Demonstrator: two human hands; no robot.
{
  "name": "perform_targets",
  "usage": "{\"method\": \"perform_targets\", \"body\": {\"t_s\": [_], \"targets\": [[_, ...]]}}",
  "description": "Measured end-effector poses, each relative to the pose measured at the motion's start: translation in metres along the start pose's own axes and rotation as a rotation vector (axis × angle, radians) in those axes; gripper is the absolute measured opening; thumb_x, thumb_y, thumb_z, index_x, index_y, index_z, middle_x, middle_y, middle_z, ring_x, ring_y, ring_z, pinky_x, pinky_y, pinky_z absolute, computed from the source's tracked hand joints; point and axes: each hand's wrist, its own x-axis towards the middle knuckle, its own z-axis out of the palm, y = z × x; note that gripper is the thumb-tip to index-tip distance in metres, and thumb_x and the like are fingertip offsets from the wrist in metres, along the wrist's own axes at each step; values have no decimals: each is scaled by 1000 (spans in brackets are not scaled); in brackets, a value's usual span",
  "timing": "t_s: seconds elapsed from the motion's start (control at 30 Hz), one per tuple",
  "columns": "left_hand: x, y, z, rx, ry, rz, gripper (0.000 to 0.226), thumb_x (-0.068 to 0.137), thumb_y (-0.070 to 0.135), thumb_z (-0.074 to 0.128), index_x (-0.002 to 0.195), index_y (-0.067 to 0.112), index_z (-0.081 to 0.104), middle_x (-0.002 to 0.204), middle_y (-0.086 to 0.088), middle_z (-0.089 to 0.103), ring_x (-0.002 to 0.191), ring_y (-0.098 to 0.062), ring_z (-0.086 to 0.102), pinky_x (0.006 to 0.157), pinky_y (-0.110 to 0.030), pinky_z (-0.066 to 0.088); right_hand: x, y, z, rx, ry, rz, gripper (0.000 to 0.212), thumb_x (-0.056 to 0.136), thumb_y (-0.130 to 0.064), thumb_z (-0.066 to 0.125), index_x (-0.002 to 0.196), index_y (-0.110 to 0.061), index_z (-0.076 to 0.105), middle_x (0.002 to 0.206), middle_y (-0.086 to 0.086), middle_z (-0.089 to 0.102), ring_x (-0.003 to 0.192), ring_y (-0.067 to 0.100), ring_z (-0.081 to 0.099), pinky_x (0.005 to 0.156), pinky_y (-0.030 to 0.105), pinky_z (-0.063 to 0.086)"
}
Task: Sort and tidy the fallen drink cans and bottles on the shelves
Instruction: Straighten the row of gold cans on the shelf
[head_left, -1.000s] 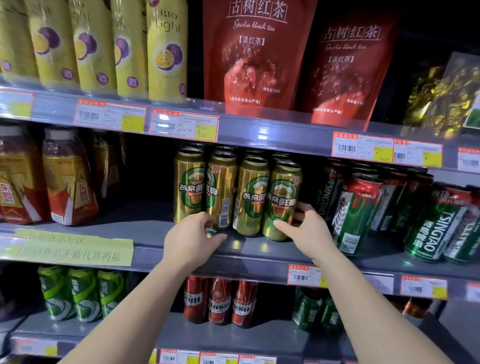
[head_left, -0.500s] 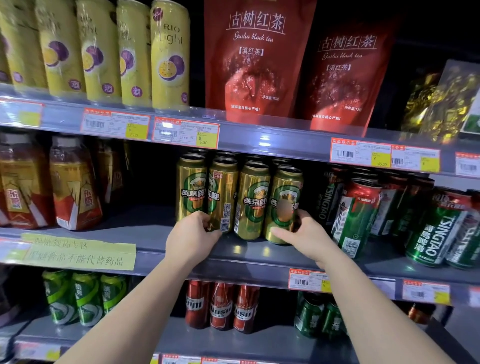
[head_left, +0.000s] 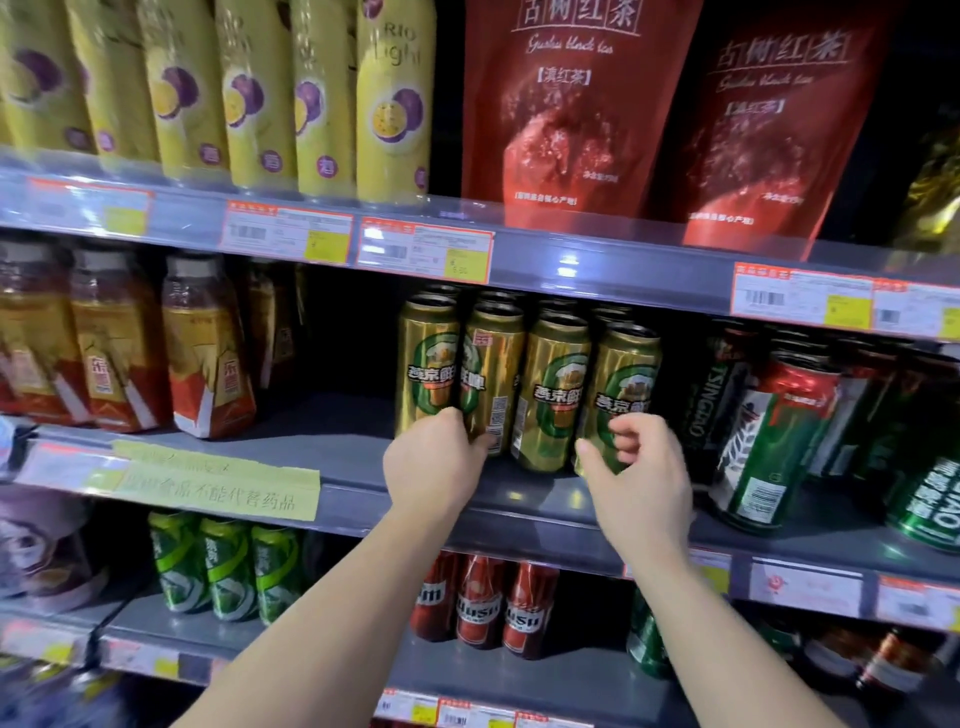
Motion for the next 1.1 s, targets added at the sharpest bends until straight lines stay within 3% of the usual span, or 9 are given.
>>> {"method": "perform_targets", "body": {"t_s": [0.1, 0.2, 0.27, 0.37, 0.43, 0.67, 0.77, 0.93, 1.1], "targets": [[-5, 0, 0, -4, -13, 36, 37, 87, 57, 55, 92, 22, 64, 86, 3, 68, 80, -23, 63, 63, -29, 48, 1, -16, 16, -10, -29, -145, 32, 83, -26, 72, 113, -22, 62, 100, -9, 54, 93, 12, 54, 74, 26, 41], [-11, -4, 1, -36, -25, 58, 39, 88, 57, 55, 105, 24, 66, 94, 3, 70, 88, -22, 64, 66, -29, 48, 19, -24, 22, -178, 146, -262, 37, 77, -29, 77, 111, -17, 67, 101, 4, 60, 100, 27, 50, 84, 39, 44], [-12, -7, 1, -48, -16, 73, 41, 88, 58, 55, 109, 25, 66, 98, 4, 71, 93, -20, 64, 70, -29, 51, 33, -29, 21, -303, 192, -321, 48, 73, -37, 80, 115, -19, 66, 113, 9, 62, 110, 30, 42, 91, 44, 37], [-10, -11, 1, -85, -3, 72, 38, 87, 56, 58, 111, 27, 66, 104, 6, 71, 97, -19, 64, 75, -30, 52, 54, -39, 15, -461, 23, -345, 68, 75, -52, 72, 136, -31, 51, 141, 3, 49, 133, 30, 28, 107, 42, 10], [-9, -12, 2, -102, 3, 66, 37, 87, 54, 59, 114, 29, 65, 107, 8, 70, 99, -18, 64, 76, -30, 52, 67, -45, 10, -530, -71, -350, 73, 78, -59, 66, 143, -38, 40, 150, -4, 40, 141, 28, 19, 112, 42, -1], [-10, -11, 3, -105, 11, 56, 38, 86, 51, 60, 118, 30, 63, 108, 8, 70, 100, -18, 64, 75, -29, 51, 76, -53, 7, -599, -133, -348, 71, 73, -70, 62, 137, -45, 45, 146, -2, 44, 141, 30, 21, 117, 51, -6], [-10, -12, 4, -105, 13, 55, 37, 86, 51, 60, 117, 30, 62, 109, 9, 70, 99, -18, 64, 76, -30, 51, 71, -65, 5, -603, -165, -307, 72, 77, -74, 54, 142, -48, 37, 152, 3, 37, 146, 31, 14, 115, 51, -13], [-10, -12, 5, -100, 8, 58, 36, 87, 49, 59, 117, 29, 61, 107, 8, 69, 97, -18, 63, 73, -30, 50, 64, -101, 27, -627, -258, -361, 74, 83, -77, 40, 147, -41, 31, 156, 2, 33, 147, 28, 17, 115, 54, -8], [-11, -18, 2, -177, -29, 96, 35, 85, 44, 64, 117, 28, 62, 108, 8, 69, 99, -17, 63, 78, -31, 52, 79, -115, 37, -633, -383, -314, 51, 92, -65, 41, 140, -48, 40, 151, -4, 41, 144, 28, 22, 116, 52, -1]]}}
